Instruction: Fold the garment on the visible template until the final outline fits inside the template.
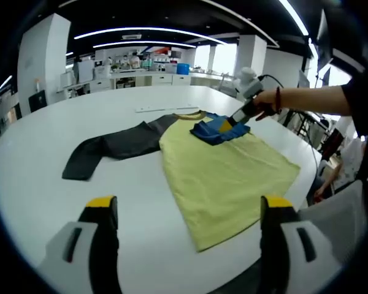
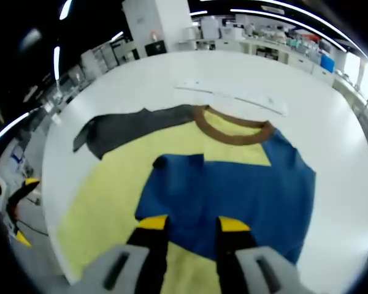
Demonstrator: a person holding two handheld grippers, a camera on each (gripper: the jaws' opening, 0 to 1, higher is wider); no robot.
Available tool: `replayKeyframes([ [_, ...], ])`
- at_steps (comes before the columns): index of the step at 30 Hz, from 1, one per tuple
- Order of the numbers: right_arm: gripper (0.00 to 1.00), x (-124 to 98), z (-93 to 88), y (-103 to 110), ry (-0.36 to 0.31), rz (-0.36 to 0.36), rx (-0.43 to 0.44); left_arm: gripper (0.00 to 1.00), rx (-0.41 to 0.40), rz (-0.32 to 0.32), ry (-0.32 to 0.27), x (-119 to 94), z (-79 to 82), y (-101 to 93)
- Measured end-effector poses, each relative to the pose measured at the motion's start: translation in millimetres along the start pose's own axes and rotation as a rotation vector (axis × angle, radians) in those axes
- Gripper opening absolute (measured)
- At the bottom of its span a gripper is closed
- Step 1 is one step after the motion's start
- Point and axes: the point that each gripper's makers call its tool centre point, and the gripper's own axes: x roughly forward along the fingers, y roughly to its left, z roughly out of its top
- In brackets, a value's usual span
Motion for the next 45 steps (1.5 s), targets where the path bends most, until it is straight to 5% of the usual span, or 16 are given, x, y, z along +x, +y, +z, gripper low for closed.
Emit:
replayKeyframes([
  [21, 0.04, 6, -2.4, 0, -0.002, -0.032, -0.034, 0.93, 0.010, 0.008, 0.013, -1, -0.8, 2.2],
  [27, 0.00, 2, -2.3, 0, -0.010, -0.020, 0.016, 0.92, 0.015, 0.009, 0.012, 0, 2.0, 4.1],
  [36, 0.00, -6, 9.8, 8, -0.049, 0.010, 0.042, 0.93, 0.014, 0.003, 0.007, 2, 2.8, 3.3],
  [45, 0.00, -18, 28.8, 37, -0.104, 0.069, 0.014, 0.93, 0.018, 0.003, 0.013, 0, 0.5, 2.7],
])
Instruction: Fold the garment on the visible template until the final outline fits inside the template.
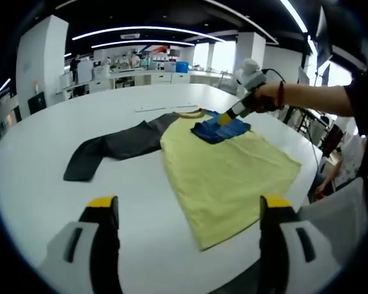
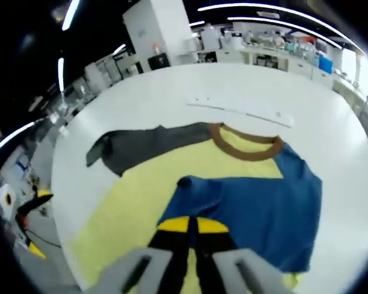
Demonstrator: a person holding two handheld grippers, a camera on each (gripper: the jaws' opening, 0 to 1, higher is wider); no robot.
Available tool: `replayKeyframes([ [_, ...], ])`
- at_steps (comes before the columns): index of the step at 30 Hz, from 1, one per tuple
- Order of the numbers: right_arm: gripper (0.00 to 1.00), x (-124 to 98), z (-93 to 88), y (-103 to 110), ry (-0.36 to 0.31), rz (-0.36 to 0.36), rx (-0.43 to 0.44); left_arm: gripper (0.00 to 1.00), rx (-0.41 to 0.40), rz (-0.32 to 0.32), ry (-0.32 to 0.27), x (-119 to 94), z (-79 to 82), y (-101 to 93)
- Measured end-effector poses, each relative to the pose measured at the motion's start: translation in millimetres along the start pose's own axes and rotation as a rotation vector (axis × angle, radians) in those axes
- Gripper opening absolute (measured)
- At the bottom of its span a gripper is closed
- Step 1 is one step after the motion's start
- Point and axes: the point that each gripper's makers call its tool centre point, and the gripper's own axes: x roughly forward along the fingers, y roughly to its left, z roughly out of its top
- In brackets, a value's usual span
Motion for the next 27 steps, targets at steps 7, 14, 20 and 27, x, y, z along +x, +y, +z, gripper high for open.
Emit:
replayKeyframes([
  [7, 0.00, 4, 13.8, 32, -0.027, 0.061, -0.055, 0.93, -0.002, 0.002, 0.000, -1, -0.8, 0.9],
  [14, 0.00, 11, 14.3, 59, -0.037, 0.127, -0.088, 0.93, -0.006, 0.007, 0.004, -3, -3.7, 3.7],
  [20, 0.00, 21, 13.0, 78, -0.045, 0.176, -0.097, 0.93, -0.014, 0.011, 0.003, -3, -5.7, 4.9],
  [27, 0.00, 27, -1.0, 94, -0.008, 0.238, -0.044, 0.93, -0.016, 0.013, 0.004, -3, -5.7, 5.0],
])
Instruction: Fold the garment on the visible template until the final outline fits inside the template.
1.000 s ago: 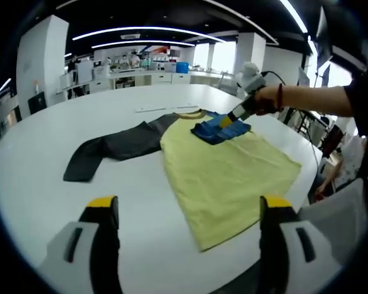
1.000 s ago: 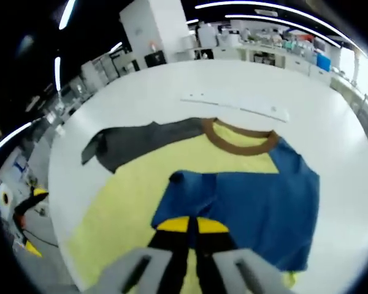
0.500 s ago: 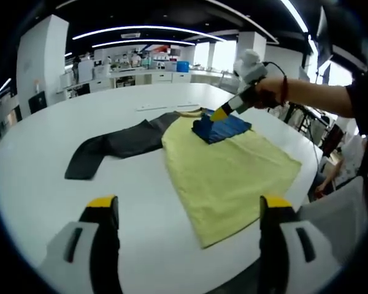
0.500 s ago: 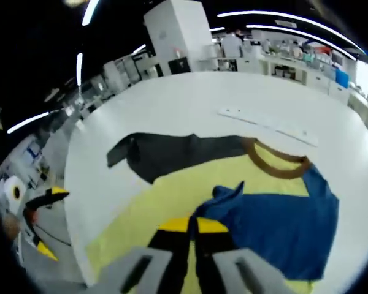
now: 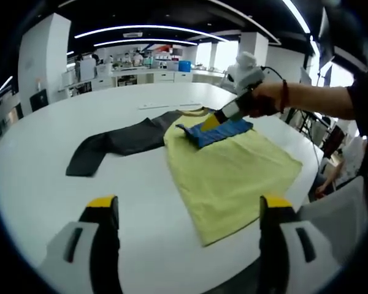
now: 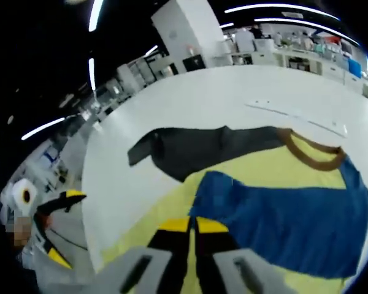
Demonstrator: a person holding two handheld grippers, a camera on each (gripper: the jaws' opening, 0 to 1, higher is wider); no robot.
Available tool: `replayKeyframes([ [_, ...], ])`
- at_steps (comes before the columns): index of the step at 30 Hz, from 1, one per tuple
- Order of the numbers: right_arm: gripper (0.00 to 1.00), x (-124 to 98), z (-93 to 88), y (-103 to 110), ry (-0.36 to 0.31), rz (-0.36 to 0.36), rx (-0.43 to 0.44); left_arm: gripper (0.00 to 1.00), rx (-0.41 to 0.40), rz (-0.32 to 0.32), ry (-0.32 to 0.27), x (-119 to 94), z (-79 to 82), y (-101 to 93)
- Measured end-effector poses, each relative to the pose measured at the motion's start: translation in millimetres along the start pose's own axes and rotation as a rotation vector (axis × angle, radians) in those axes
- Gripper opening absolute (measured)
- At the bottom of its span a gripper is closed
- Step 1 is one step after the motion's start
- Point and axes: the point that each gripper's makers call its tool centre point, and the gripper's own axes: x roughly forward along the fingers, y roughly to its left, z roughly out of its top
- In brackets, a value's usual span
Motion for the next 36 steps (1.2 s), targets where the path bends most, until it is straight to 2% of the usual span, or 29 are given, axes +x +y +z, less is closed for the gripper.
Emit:
replayKeyframes([
  [4, 0.14, 0, -3.6, -12, 0.017, -0.028, 0.010, 0.93, -0.001, 0.004, 0.000, -1, 0.5, 1.1],
  [8, 0.32, -5, -2.9, -19, 0.017, -0.059, -0.017, 0.94, 0.000, 0.010, -0.003, -1, 1.1, 3.2],
  [13, 0.49, -5, -1.9, -25, 0.021, -0.073, -0.059, 0.96, 0.000, 0.009, -0.001, 0, 2.2, 2.6],
  [18, 0.75, -6, 0.2, -38, 0.012, -0.120, -0.132, 0.99, 0.005, 0.013, -0.001, 1, 3.1, 4.5],
  [20, 0.84, -10, -0.6, -41, 0.011, -0.125, -0.130, 0.99, 0.006, 0.016, -0.002, 1, 4.7, 4.4],
  [25, 0.99, -23, -5.2, -53, -0.007, -0.156, -0.102, 0.99, 0.005, 0.023, -0.003, 2, 4.9, 7.6],
  [36, 1.00, -65, -13.3, -93, -0.053, -0.235, -0.031, 0.99, 0.009, 0.031, -0.010, 2, 10.2, 10.5],
])
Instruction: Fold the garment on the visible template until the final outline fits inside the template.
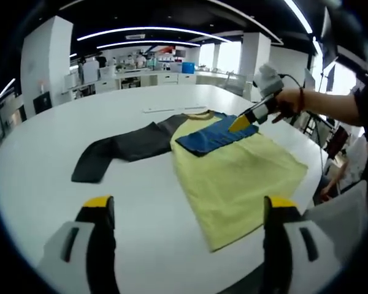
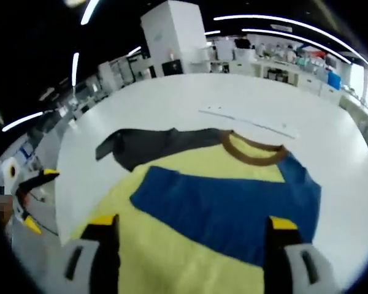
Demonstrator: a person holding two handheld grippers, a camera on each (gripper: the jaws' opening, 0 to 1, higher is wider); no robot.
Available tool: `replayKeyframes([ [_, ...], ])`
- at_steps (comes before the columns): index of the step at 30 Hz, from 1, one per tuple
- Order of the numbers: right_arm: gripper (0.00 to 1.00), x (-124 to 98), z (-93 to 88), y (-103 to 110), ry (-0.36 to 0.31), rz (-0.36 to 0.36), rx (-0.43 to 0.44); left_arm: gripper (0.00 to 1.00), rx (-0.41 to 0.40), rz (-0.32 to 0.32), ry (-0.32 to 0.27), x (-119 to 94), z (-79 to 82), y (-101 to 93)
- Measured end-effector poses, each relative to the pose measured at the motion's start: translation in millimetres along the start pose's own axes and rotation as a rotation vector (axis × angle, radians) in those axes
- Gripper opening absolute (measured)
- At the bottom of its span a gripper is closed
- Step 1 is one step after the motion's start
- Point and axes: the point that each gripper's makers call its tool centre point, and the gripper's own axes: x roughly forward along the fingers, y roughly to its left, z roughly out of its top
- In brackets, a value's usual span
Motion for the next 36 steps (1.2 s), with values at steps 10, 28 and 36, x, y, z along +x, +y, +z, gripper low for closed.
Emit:
replayKeyframes([
  [10, 1.00, -25, -18.6, -46, 0.011, -0.074, 0.054, 0.99, 0.000, 0.000, 0.000, -1, 4.3, 6.8],
  [28, 1.00, -79, -38.5, -60, -0.041, -0.055, -0.014, 0.94, -0.103, 0.166, -0.032, 7, 23.4, 110.5],
  [36, 1.00, -108, -46.7, -47, -0.081, -0.029, -0.048, 0.85, -0.269, 0.254, -0.102, 16, 27.4, 148.3],
])
